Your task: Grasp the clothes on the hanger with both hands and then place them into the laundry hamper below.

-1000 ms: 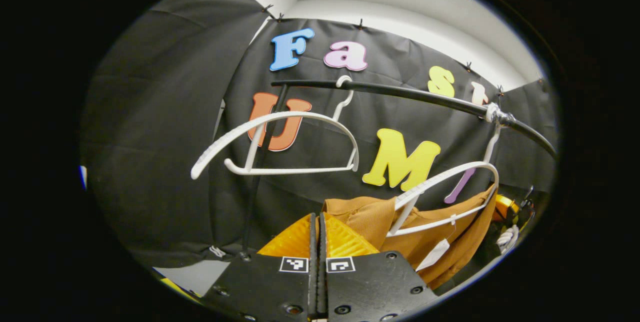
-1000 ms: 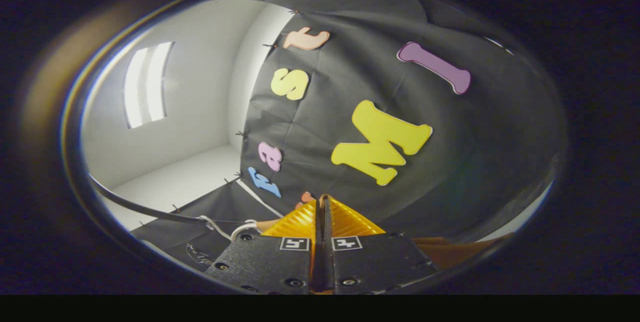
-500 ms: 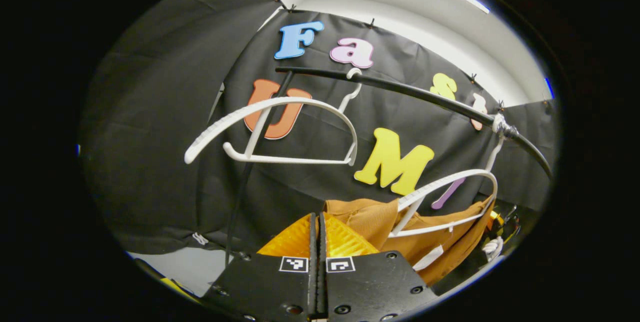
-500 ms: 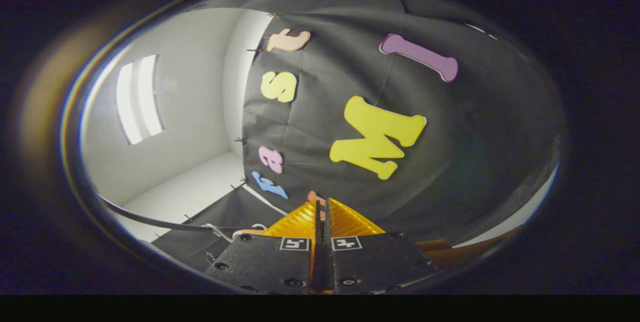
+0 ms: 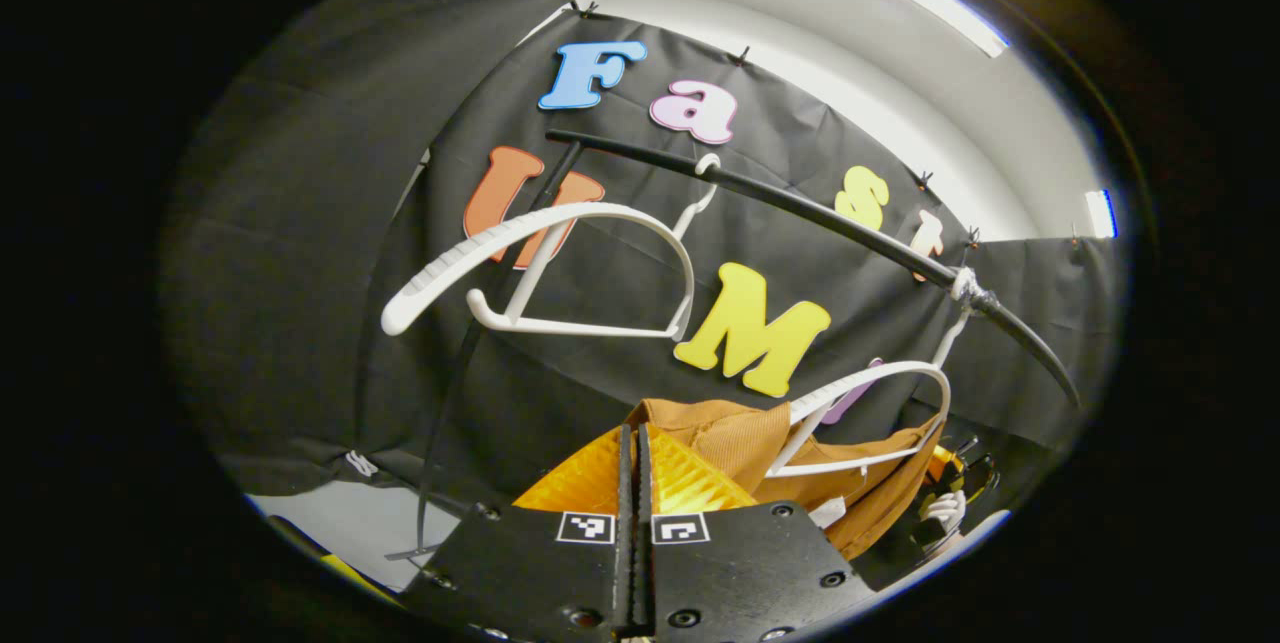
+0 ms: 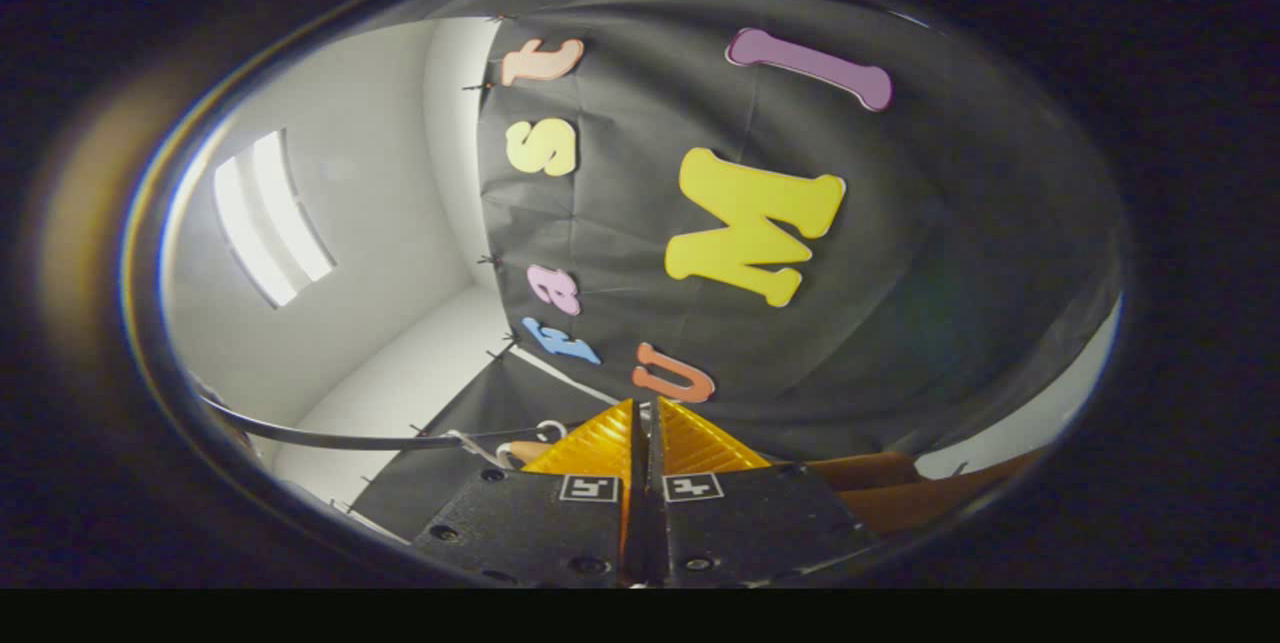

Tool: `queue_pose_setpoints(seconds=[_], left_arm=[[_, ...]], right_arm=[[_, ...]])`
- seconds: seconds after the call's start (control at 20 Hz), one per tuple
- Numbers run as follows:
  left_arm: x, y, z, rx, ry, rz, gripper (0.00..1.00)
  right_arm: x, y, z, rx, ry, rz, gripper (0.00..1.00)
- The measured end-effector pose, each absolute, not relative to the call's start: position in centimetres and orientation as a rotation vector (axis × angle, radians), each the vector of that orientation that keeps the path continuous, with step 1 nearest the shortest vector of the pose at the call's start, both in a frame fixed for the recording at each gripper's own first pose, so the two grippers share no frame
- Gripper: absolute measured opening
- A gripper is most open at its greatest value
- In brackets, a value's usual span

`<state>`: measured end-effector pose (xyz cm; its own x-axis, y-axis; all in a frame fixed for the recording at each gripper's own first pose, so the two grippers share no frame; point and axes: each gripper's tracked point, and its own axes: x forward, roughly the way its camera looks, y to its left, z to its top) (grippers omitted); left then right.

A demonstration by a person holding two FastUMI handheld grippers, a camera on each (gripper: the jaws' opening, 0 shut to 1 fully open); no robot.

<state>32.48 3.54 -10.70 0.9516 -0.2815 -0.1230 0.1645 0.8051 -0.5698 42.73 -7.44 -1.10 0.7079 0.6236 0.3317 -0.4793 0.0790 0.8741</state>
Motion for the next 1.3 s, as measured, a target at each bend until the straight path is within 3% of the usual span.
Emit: queue_pose_setpoints(seconds=[0.2,0.25,0.3,0.35,0.4,0.45,0.5,0.55,0.6,0.65,0.7,0.75,0.85,0.9,0.95,1.1,1.15,1.2,1.25,1.3], left_arm=[[32.3,3.4,-10.5,-0.596,0.184,-0.252,0.00],[32.4,3.6,-10.8,-0.590,0.186,-0.241,0.17],[32.2,3.5,-11.0,-0.590,0.193,-0.244,0.06],[32.2,3.2,-11.0,-0.586,0.198,-0.252,0.07],[32.0,2.9,-10.9,-0.579,0.196,-0.260,0.07],[31.7,2.7,-11.0,-0.571,0.204,-0.269,0.19],[31.5,2.8,-11.3,-0.565,0.206,-0.273,0.07],[31.5,2.9,-11.5,-0.569,0.209,-0.271,0.07],[31.7,3.1,-11.6,-0.577,0.209,-0.262,0.07],[31.5,3.3,-11.5,-0.597,0.198,-0.271,0.11],[31.2,3.3,-11.4,-0.622,0.195,-0.277,0.27],[31.0,3.2,-11.7,-0.641,0.200,-0.281,0.16],[30.5,2.3,-12.1,-0.663,0.211,-0.308,0.16],[30.3,2.0,-12.2,-0.671,0.221,-0.324,0.28],[30.0,1.7,-12.3,-0.673,0.222,-0.332,0.16],[29.7,1.2,-12.2,-0.656,0.215,-0.350,0.16],[29.5,0.6,-12.3,-0.663,0.222,-0.370,0.16],[29.3,0.3,-12.4,-0.683,0.229,-0.385,0.16],[29.2,0.5,-12.5,-0.713,0.232,-0.392,0.16],[29.0,0.7,-12.6,-0.742,0.229,-0.392,0.16]], right_arm=[[42.6,-7.5,-1.9,1.169,0.087,0.796,0.01],[42.1,-7.9,-1.2,1.183,0.053,0.792,0.00],[42.5,-8.2,-1.7,1.184,0.052,0.751,0.01],[42.9,-8.4,-2.6,1.177,0.063,0.716,0.18],[42.6,-8.6,-3.0,1.177,0.052,0.706,0.19],[41.9,-8.4,-3.3,1.170,0.055,0.703,0.14],[40.7,-8.2,-3.2,1.174,0.050,0.735,0.15],[40.5,-8.2,-3.4,1.182,0.051,0.735,0.25],[40.3,-8.2,-3.3,1.200,0.054,0.751,0.22],[40.3,-8.1,-3.5,1.218,0.063,0.754,0.24],[40.2,-8.3,-3.8,1.240,0.066,0.753,0.24],[39.5,-8.5,-3.6,1.263,0.064,0.770,0.33],[37.7,-8.9,-2.1,1.304,-0.001,0.852,0.36],[37.3,-8.5,-2.5,1.272,-0.001,0.861,0.32],[37.8,-8.1,-4.1,1.196,0.019,0.816,0.32],[36.8,-6.4,-3.5,1.068,-0.004,0.839,0.33],[36.1,-5.6,-3.2,1.036,-0.002,0.873,0.25],[36.1,-5.1,-3.5,1.006,0.014,0.871,0.33],[36.7,-4.8,-3.9,0.971,0.036,0.858,0.24],[38.0,-4.9,-4.9,0.928,0.065,0.804,0.33]])
